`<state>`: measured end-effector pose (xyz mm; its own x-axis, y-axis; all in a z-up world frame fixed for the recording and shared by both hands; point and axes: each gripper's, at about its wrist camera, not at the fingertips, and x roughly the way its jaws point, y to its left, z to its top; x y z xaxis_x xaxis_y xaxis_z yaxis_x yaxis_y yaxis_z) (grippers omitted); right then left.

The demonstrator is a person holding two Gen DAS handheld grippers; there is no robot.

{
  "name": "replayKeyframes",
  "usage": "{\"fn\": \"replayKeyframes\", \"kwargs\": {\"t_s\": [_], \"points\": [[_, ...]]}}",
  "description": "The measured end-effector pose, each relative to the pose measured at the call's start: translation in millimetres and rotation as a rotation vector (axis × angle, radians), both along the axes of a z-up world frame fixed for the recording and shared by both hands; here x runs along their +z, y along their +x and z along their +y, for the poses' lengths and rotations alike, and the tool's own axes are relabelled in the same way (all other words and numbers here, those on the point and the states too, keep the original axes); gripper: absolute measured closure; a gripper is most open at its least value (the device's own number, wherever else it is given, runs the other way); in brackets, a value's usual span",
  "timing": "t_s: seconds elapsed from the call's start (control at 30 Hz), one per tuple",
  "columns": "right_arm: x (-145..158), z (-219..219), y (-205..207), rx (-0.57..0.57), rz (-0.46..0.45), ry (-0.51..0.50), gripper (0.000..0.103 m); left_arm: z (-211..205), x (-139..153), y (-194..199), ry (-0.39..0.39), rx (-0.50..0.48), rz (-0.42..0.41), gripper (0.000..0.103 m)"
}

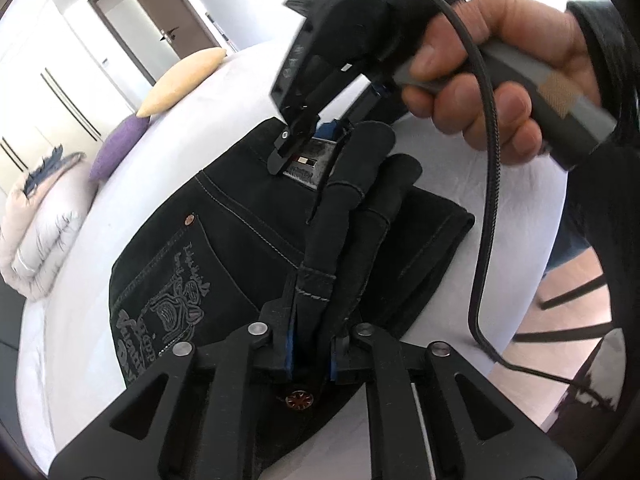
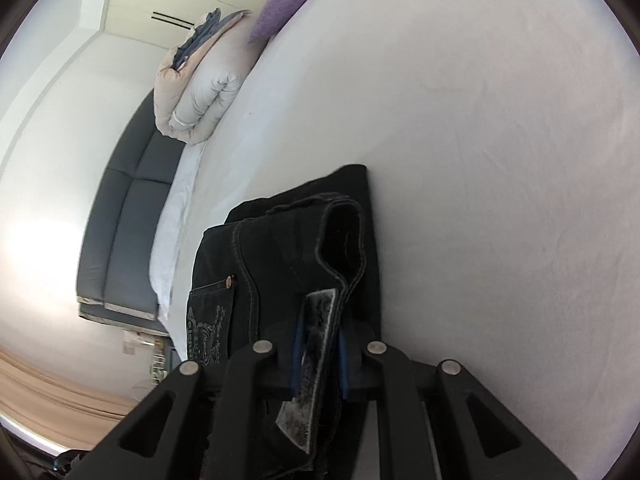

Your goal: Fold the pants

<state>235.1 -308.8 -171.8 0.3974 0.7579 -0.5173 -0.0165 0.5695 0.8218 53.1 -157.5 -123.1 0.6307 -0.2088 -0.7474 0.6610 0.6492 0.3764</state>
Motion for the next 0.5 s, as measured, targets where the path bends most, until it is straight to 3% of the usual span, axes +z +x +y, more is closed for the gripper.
{"fn": "replayKeyframes", "kwargs": {"t_s": [0.07, 0.17, 0.23, 0.4, 0.47, 0.5], "points": [[-0.5, -4.1, -2.3, -0.006, 0.004, 0.036, 0.083, 12.4, 6.9, 3.7, -0.054, 0.012, 0.049, 0.088], [9.2, -8.4, -9.2, -0.022, -0.007, 0.007, 0.073, 39.6, 23.9, 3.1, -0.157, 0.025, 0.131, 0.073], [17.1, -14.2, -16.6, -0.049, -0.013, -0.021, 0.069, 63.4, 40.4, -5.5, -0.240, 0.023, 0.173, 0.043], [41.3, -30.1, -41.7, -0.114, -0.057, -0.002, 0.066, 114.3, 80.8, -3.8, -0.429, 0.040, 0.219, 0.041], [53.7, -20.2, -48.4, -0.077, -0.092, 0.032, 0.078, 140.1, 93.6, 19.1, -0.541, 0.066, 0.253, 0.041], [57.4, -12.2, -50.3, -0.051, -0.103, 0.041, 0.080, 150.6, 95.0, 33.8, -0.576, 0.080, 0.269, 0.041]]}}
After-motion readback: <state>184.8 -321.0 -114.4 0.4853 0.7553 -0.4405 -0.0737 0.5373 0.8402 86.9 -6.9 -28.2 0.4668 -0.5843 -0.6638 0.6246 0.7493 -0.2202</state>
